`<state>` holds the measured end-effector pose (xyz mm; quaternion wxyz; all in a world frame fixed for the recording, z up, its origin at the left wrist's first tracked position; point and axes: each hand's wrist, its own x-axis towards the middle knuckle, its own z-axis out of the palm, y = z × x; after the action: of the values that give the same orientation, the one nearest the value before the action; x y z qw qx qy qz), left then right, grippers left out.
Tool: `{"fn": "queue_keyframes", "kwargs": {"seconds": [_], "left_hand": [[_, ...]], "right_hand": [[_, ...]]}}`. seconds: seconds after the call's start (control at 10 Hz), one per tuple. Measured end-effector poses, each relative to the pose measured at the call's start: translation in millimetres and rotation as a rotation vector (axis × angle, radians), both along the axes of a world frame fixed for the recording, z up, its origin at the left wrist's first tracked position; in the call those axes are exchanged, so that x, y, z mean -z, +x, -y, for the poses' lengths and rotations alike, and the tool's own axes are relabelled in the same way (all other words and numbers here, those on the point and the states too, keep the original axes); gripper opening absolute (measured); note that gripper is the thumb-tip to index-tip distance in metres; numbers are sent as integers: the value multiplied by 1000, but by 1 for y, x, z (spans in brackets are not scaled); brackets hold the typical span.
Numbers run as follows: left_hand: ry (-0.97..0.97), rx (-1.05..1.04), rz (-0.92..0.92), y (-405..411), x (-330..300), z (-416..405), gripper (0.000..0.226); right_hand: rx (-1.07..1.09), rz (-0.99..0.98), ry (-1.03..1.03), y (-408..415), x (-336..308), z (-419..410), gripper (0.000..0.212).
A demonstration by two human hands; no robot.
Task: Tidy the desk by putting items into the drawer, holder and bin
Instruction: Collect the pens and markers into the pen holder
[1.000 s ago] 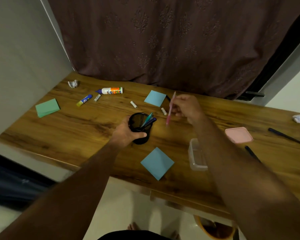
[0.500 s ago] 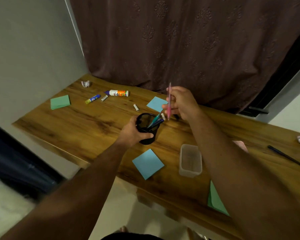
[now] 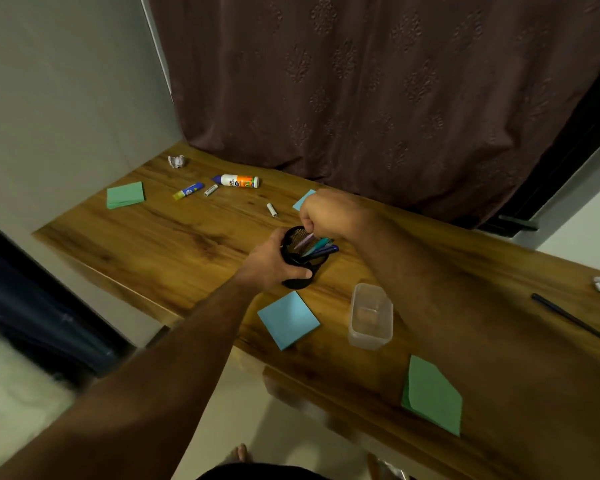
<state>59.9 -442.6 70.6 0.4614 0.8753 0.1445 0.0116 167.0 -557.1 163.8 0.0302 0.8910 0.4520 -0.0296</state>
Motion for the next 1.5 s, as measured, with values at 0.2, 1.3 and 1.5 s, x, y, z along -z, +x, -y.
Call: {"fn": "queue_keyframes", "kwargs": {"seconds": [0.2, 1.3, 1.5], "left_hand": [[10, 16, -8, -2, 5, 4, 95], [-16, -86, -121, 72, 30, -48, 92], [-77, -86, -156, 97, 37, -63, 92]], "right_hand": [[-14, 36, -96, 0, 26, -1, 12], [862, -416, 340, 164, 172, 15, 40], [956, -186, 46, 180, 196, -7, 61]]}}
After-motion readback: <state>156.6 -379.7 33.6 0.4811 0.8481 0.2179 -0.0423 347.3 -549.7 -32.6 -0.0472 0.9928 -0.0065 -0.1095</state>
